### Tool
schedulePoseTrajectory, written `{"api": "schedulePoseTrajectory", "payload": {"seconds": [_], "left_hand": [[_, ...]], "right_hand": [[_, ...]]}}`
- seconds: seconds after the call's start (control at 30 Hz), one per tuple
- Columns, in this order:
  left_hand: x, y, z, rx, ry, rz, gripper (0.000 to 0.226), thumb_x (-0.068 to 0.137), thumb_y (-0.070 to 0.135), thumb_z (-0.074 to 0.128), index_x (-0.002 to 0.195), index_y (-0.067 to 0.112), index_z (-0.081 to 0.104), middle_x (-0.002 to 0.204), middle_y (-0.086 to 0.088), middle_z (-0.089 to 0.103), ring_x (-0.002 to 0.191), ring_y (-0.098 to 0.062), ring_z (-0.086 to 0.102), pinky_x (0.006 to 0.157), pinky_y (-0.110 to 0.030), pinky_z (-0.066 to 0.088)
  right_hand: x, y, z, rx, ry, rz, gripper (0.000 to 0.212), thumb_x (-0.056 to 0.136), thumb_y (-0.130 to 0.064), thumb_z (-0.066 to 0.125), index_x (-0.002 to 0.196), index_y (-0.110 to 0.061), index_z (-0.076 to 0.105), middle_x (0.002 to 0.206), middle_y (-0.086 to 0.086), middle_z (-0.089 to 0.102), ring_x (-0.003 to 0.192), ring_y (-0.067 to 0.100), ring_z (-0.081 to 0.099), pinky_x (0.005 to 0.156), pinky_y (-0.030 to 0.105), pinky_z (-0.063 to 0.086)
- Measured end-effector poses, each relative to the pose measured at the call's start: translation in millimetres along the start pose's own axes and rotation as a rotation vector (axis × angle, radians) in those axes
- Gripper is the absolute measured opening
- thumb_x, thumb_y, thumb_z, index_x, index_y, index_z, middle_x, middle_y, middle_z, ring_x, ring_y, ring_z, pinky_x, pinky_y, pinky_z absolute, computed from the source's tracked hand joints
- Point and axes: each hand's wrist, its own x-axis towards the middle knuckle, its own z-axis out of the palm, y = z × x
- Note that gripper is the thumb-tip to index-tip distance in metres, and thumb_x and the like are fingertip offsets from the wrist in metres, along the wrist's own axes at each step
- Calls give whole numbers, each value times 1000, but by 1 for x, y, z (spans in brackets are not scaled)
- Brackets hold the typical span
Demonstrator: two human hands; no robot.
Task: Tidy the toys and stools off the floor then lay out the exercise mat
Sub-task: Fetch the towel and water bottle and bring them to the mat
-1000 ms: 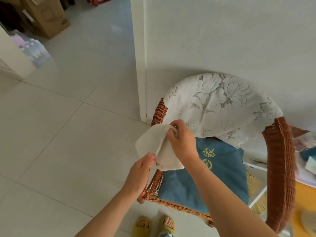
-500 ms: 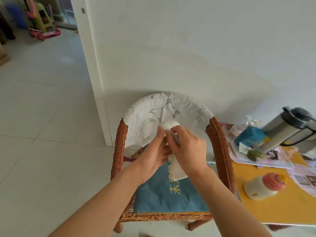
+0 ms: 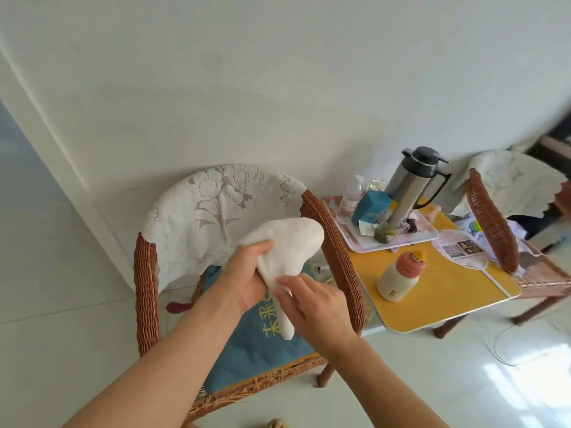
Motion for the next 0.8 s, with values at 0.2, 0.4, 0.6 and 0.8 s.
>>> {"api": "schedulePoseTrajectory", "payload": {"seconds": [0.2,0.4,0.6,0.8], "left_hand": [[27,-30,36,48,-32,-52,26,96,10,38,101,2,62,76,-9,75,69,-17,72,51,-27,56],[73,-62,93,40,20,-68,22,95,8,39,107,3,57,94,-15,66,85,-25,62,60,-36,52],[124,-93,146,-30,79,-71,33,95,14,42,124,4,52,106,-16,66,94,-29,62,69,-41,52],[157,-111,189,-75,150,-59,32,98,15,40,125,2,52,112,-16,64,100,-28,60,82,-41,48]], "right_hand": [[-23,62,-32,6,17,264,37,96,-37,40,84,-16,68,71,-6,67,51,11,59,39,27,46],[-31,164,-61,71,23,573,20,91,-29,49,88,-17,65,84,-10,63,69,-1,48,56,9,35],[-41,279,-80,197,-142,895,31,91,-24,56,120,-16,55,103,-10,50,99,13,54,81,28,44],[-52,361,-64,364,-295,1144,80,79,-32,71,144,-19,26,145,4,33,130,19,35,100,36,38]]}}
